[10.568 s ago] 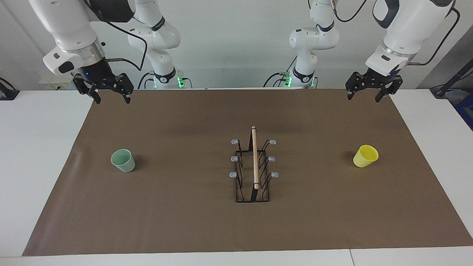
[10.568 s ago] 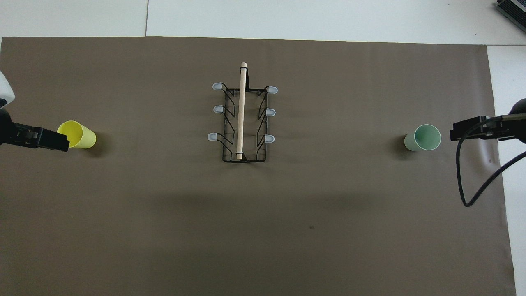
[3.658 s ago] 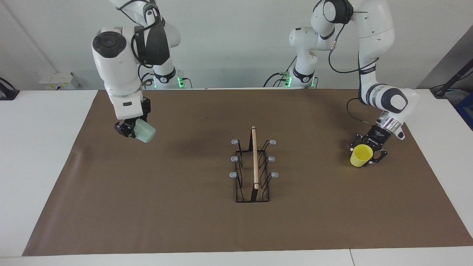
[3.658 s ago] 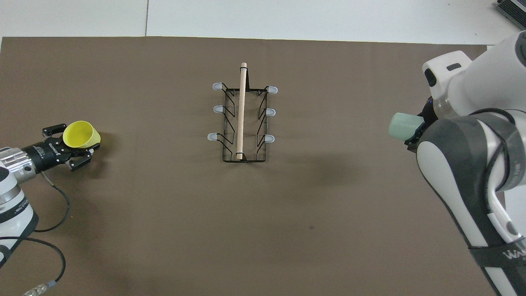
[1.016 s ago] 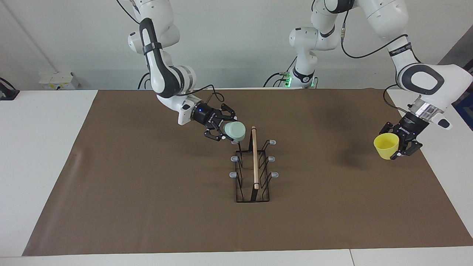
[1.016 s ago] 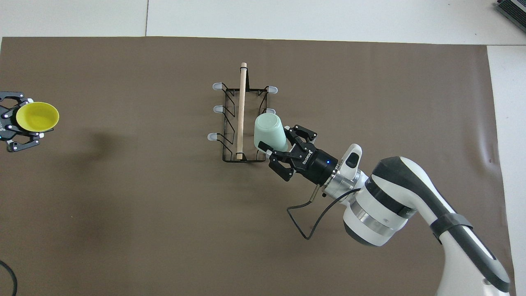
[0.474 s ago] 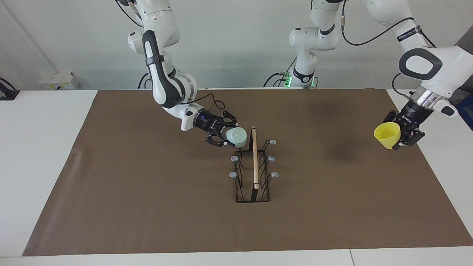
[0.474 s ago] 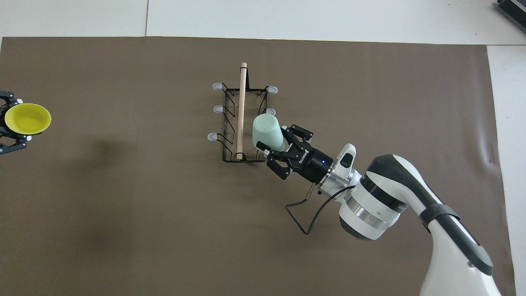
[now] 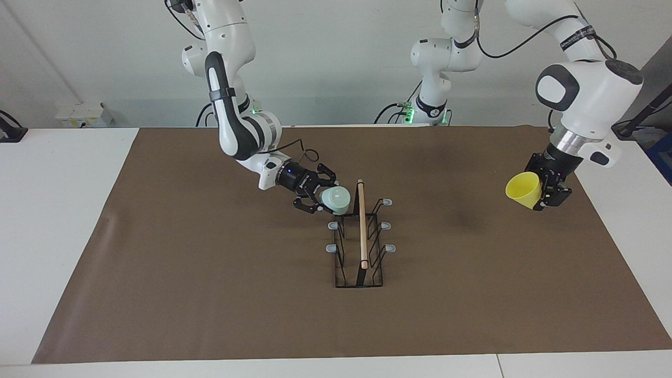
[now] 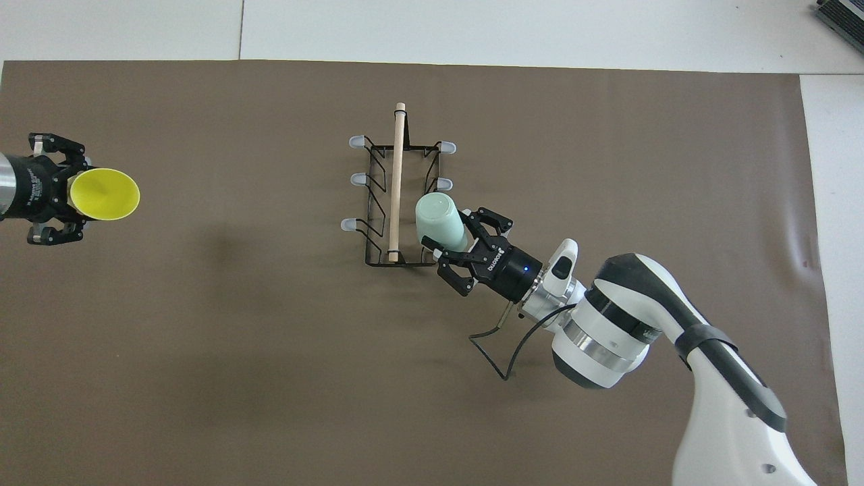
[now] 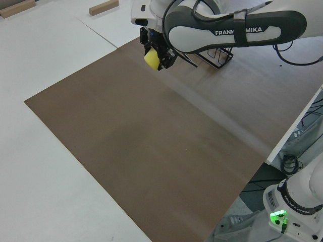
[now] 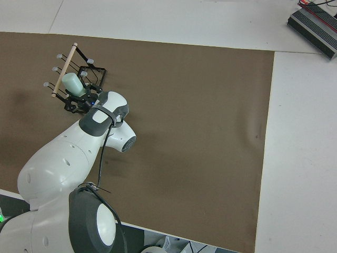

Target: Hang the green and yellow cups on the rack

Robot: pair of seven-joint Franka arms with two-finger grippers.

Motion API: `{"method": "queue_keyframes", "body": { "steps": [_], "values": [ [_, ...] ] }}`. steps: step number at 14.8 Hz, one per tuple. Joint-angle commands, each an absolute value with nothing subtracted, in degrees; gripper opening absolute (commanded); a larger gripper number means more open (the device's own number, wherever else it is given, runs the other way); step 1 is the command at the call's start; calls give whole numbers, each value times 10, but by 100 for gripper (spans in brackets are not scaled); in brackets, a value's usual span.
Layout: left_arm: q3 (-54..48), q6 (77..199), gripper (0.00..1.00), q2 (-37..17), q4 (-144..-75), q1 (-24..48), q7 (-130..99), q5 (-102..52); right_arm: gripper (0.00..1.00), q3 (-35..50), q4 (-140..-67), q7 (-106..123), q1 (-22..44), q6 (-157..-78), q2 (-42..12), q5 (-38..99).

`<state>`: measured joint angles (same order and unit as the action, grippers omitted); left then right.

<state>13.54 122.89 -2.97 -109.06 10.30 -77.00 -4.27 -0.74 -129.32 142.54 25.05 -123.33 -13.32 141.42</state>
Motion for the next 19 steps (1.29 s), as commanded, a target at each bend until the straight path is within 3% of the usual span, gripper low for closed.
{"method": "queue_keyframes", "body": {
  "steps": [1, 6, 10, 14, 19],
  "values": [
    [91, 1228, 0, -23, -1078, 105, -866, 58, 100, -5, -1292, 1450, 243, -1223, -135, 1430],
    [-10, 1195, 0, -23, -1073, 105, -972, 245, 100, -5, -1292, 1450, 236, -1215, -130, 1429],
    [-83, 1149, 0, -22, -1073, 105, -1095, 365, 100, -7, -1288, 1448, 213, -1279, -93, 1387],
    [-158, 1073, 0, -30, -1075, 105, -1182, 465, 100, -7, -1284, 1443, 139, -1308, -67, 1250],
    [-245, 982, 0, -33, -1068, 106, -1244, 553, 100, -6, -1250, 1370, 27, -1296, -65, 977]
  ]
}}
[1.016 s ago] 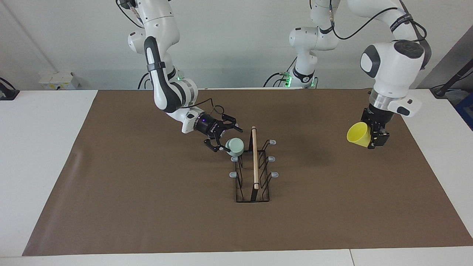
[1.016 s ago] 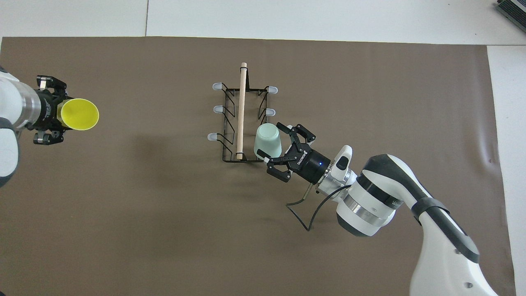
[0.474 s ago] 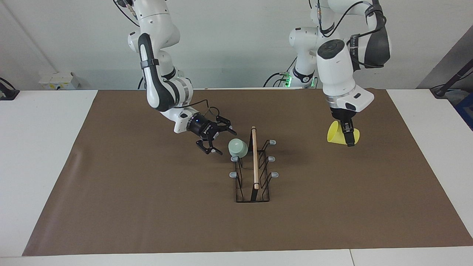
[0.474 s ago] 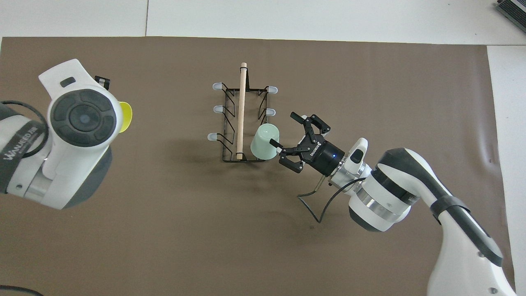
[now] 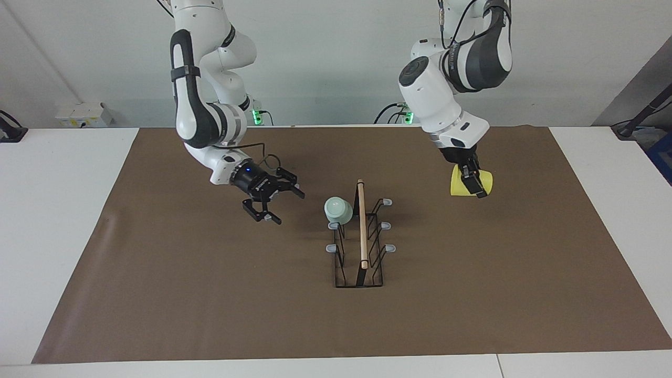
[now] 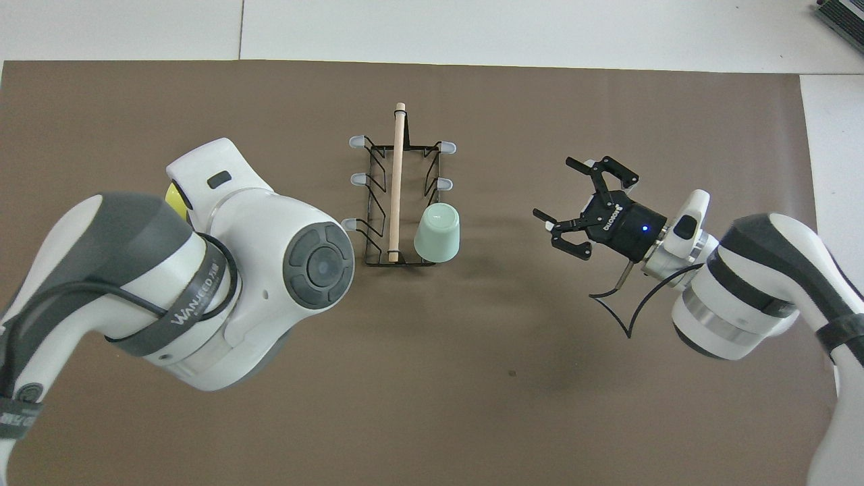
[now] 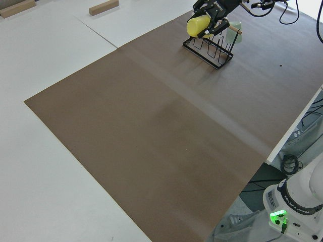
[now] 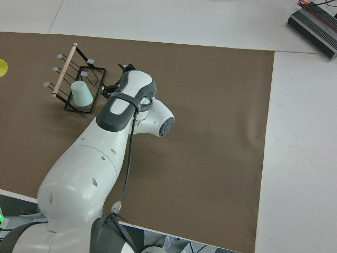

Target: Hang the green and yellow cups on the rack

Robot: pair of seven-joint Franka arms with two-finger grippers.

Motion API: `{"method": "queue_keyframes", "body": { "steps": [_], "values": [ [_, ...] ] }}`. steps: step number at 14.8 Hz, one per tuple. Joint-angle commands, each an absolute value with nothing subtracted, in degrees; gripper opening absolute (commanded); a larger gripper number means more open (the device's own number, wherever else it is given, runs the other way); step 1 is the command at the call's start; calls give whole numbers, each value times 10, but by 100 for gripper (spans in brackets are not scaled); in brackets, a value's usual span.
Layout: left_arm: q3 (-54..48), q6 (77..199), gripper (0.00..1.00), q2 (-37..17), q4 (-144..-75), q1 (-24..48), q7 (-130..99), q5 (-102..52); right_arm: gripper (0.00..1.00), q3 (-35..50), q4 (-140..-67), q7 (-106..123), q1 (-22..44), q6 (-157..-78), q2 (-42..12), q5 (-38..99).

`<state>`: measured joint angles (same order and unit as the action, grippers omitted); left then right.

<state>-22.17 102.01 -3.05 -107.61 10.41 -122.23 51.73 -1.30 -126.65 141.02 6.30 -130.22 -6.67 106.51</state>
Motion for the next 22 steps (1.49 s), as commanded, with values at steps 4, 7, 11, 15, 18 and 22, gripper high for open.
{"method": "queue_keyframes", "body": {
  "steps": [4, 7, 11, 15, 18, 22],
  "values": [
    [-275, 934, 0, -48, -1036, 108, -1278, 585, 100, -7, -1205, 1290, -51, -1249, -75, 778],
    [-324, 882, 0, -88, -1034, 108, -1302, 650, 100, -8, -1175, 1189, -90, -1246, -71, 624],
    [-346, 811, 0, -168, -988, 135, -1326, 728, 100, -13, -1120, 992, -101, -1263, -58, 406],
    [-352, 751, 0, -243, -946, 168, -1352, 796, 100, -12, -1106, 774, -91, -1294, -43, 280],
    [-352, 743, 0, -264, -947, 188, -1364, 805, 100, -9, -1102, 661, -75, -1303, -26, 157],
    [-352, 742, 0, -281, -958, 190, -1375, 835, 100, -4, -1103, 493, -53, -1290, -17, 14]
  ]
}}
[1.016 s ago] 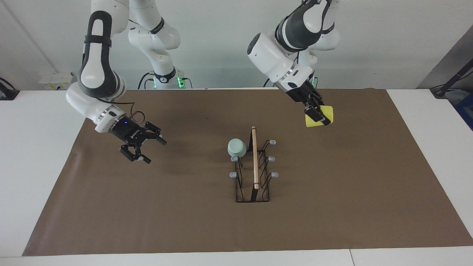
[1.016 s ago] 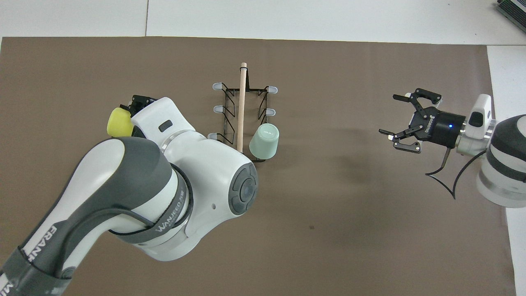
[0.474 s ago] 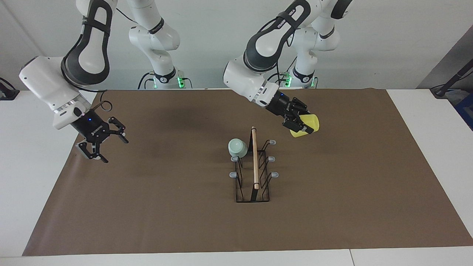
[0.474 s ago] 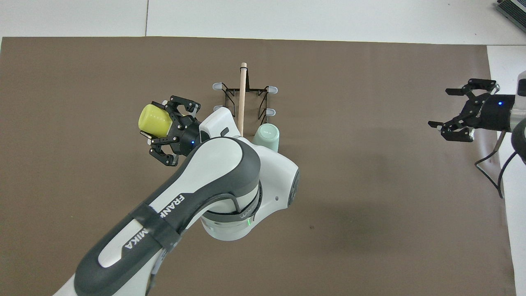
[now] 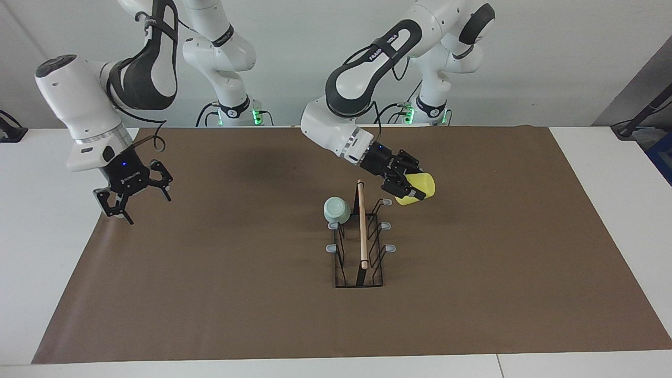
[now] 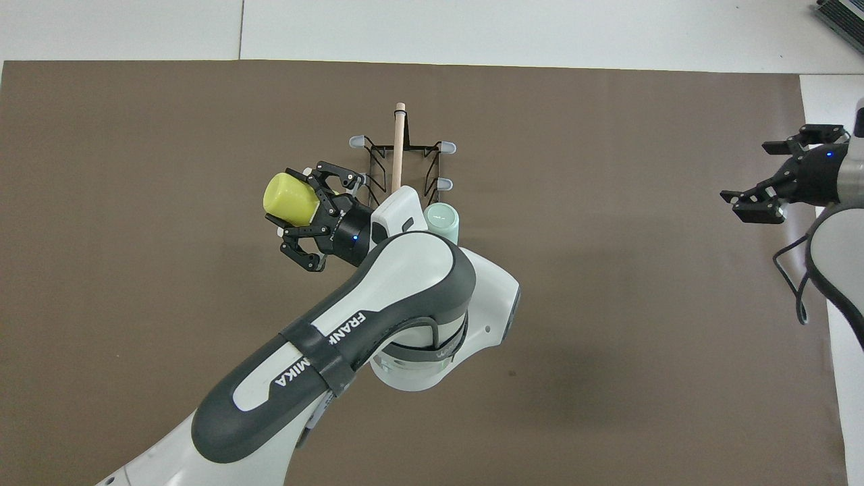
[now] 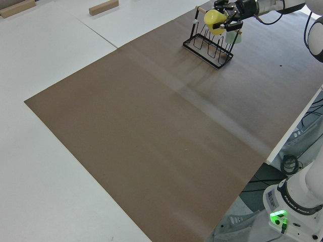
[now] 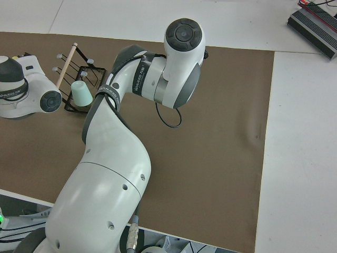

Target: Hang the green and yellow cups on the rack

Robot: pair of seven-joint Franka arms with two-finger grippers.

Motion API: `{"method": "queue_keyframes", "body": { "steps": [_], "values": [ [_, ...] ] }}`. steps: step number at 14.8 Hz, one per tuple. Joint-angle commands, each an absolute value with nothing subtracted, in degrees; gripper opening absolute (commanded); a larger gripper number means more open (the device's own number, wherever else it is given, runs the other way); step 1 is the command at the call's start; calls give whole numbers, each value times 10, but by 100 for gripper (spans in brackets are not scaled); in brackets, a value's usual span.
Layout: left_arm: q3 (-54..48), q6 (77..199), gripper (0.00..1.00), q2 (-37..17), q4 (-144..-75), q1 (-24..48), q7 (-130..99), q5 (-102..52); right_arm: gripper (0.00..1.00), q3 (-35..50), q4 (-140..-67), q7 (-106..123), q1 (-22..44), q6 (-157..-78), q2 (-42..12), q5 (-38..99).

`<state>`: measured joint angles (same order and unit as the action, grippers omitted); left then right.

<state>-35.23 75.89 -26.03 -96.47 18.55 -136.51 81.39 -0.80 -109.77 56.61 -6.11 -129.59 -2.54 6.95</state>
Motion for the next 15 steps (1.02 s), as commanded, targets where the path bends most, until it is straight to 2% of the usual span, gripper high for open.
{"method": "queue_keyframes", "body": {
  "steps": [1, 2, 4, 9, 13, 15],
  "values": [
    [-352, 739, 0, -303, -961, 191, -1389, 858, 100, -4, -1104, 452, -46, -1281, -14, -9],
    [-353, 716, 0, -328, -958, 196, -1396, 877, 100, -4, -1104, 413, -30, -1269, -13, -31],
    [-353, 702, 0, -331, -958, 197, -1400, 877, 100, -4, -1103, 343, -15, -1245, -5, -57],
    [-362, 701, 0, -332, -960, 212, -1422, 862, 100, -3, -1100, 132, 66, -1125, 34, -115],
    [-364, 701, 0, -332, -960, 217, -1424, 854, 100, 1, -1018, 44, 70, -1000, 40, -97],
    [-365, 702, 0, -332, -961, 217, -1427, 853, 100, -6, -980, 13, 61, -949, 39, -37]
  ]
}}
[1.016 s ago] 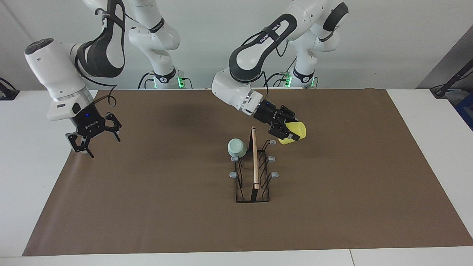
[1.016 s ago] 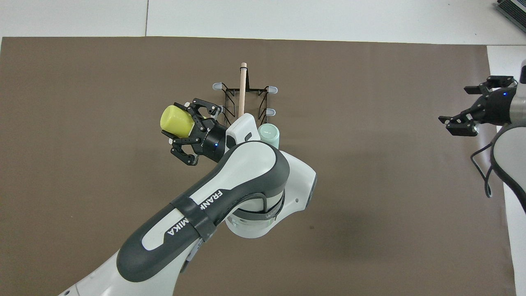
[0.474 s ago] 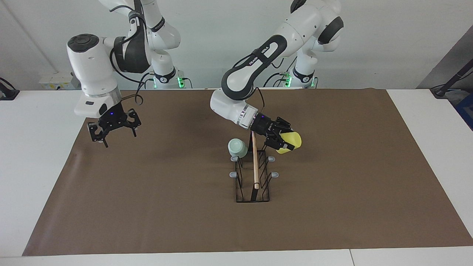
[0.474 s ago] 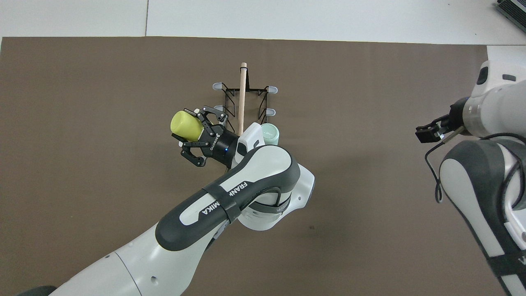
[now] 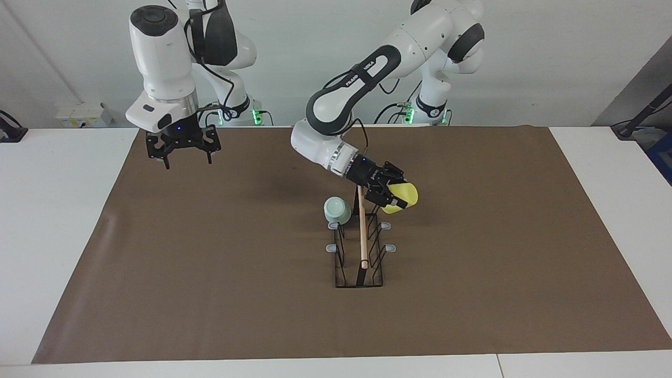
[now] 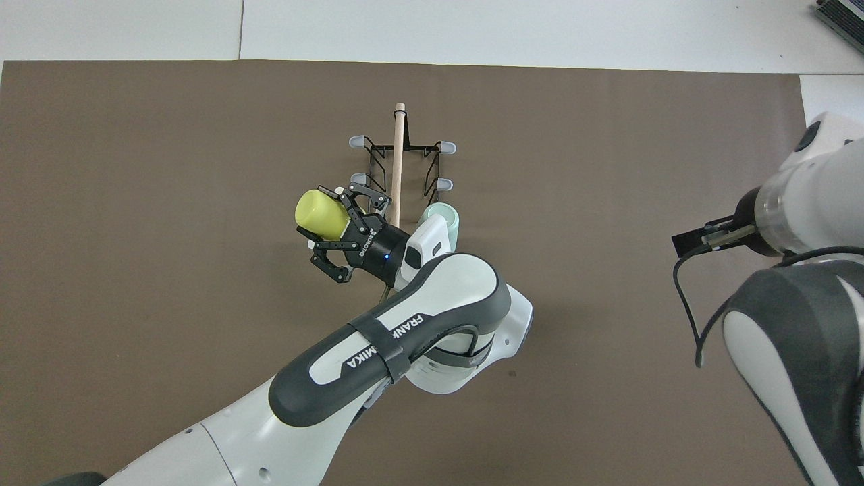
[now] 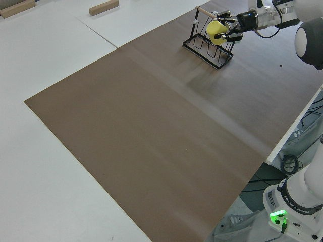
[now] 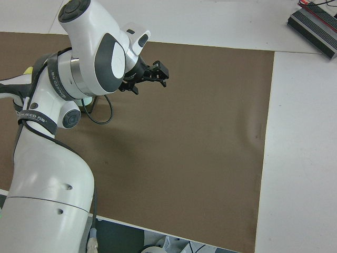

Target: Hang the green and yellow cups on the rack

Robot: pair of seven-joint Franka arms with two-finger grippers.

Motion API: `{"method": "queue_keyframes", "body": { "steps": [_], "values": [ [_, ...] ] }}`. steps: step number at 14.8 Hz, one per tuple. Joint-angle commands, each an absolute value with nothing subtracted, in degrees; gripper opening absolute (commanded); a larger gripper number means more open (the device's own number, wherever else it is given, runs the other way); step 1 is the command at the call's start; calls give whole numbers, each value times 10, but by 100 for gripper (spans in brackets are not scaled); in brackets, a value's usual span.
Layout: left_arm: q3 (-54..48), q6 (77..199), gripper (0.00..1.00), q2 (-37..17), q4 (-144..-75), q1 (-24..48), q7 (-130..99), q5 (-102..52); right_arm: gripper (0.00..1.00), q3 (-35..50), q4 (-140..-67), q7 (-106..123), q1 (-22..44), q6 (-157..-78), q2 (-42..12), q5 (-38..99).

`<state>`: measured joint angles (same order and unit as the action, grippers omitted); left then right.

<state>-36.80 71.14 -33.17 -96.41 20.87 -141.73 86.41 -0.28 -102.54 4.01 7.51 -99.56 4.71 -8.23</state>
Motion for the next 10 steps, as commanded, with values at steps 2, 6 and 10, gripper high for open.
{"method": "queue_keyframes", "body": {
  "steps": [2, 6, 10],
  "values": [
    [-372, 703, 0, -333, -964, 218, -1428, 852, 100, -11, -958, 10, 41, -914, 35, 6],
    [-381, 701, 0, -334, -964, 218, -1435, 847, 100, -13, -940, 11, 30, -874, 31, 30],
    [-389, 694, 95, -333, -965, 221, -1441, 833, 100, -12, -950, 14, 32, -876, 34, 29]
  ]
}}
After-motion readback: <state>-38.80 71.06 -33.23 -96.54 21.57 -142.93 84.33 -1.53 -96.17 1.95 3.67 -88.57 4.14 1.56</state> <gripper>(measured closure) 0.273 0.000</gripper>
